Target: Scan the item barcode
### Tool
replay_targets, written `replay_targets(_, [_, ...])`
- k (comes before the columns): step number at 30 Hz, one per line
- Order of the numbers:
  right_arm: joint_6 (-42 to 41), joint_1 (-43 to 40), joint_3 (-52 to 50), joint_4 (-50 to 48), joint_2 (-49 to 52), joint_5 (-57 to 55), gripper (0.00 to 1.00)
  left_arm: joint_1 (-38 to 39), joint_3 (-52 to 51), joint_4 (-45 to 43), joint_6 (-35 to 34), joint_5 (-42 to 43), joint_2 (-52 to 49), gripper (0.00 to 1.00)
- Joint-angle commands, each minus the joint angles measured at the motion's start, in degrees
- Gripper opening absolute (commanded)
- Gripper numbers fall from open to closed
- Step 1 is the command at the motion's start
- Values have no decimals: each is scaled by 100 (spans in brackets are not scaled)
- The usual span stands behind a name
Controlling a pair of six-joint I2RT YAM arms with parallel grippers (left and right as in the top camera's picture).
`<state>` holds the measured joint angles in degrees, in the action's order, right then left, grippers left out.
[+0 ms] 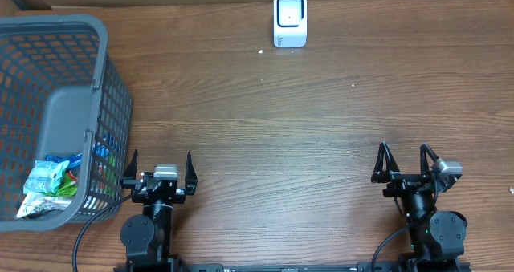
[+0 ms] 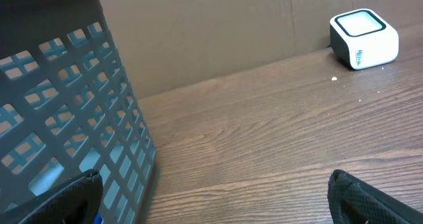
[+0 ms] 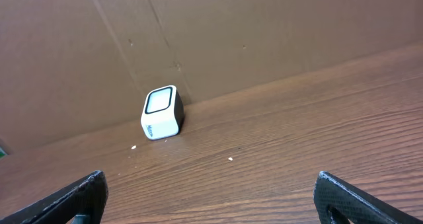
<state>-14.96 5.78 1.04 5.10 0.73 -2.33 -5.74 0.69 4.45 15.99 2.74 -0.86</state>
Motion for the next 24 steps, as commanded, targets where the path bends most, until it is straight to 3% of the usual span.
replay_targets(1, [17, 33, -57, -46, -57, 4, 100, -35, -42, -20, -120, 24, 59, 100])
replay_targets(5, [17, 33, -57, -46, -57, 2, 100, -35, -42, -22, -107, 20, 59, 100])
replay_targets(11, [20, 31, -57, -50, -57, -59, 100, -35, -42, -7, 651, -184, 59, 100])
replay_targets(19, [0, 33, -57, -44, -57, 87, 100, -35, -42, -9, 603, -164, 59, 100])
replay_targets(24, [2, 33, -57, -31, -55, 111, 100, -28, -37, -68, 474, 529, 59, 99])
